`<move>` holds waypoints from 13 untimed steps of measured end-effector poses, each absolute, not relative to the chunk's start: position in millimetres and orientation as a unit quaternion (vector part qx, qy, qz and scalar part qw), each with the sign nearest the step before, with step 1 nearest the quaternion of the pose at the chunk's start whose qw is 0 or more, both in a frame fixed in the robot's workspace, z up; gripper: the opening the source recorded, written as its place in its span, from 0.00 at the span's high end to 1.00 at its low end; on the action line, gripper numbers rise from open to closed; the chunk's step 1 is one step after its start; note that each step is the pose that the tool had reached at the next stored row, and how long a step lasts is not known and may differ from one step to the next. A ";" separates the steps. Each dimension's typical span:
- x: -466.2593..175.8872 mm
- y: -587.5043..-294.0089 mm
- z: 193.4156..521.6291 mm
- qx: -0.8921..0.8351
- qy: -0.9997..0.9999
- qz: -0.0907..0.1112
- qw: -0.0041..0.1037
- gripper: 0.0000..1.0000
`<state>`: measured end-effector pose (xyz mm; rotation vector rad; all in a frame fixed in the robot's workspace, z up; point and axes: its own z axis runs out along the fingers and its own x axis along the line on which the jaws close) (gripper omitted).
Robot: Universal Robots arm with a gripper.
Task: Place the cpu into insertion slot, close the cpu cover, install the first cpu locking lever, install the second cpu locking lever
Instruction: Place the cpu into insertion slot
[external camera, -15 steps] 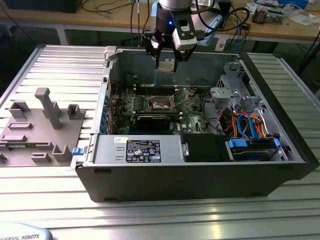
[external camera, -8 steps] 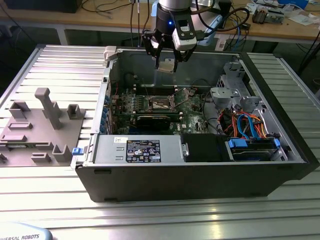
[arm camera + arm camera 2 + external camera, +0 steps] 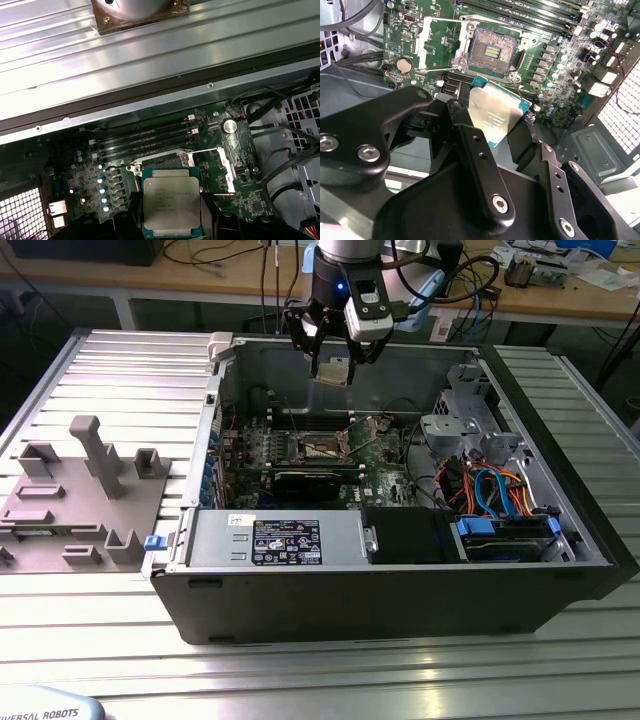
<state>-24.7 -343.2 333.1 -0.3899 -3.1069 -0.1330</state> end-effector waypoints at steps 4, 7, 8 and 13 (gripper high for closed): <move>-24.7 -343.2 333.0 -0.126 -0.991 -0.042 0.004 0.46; -24.7 -343.2 333.0 -0.129 -0.991 -0.042 0.004 0.46; -24.7 -343.2 333.0 -0.129 -0.991 -0.042 0.004 0.46; -24.7 -343.2 333.0 -0.131 -0.990 -0.043 0.003 0.46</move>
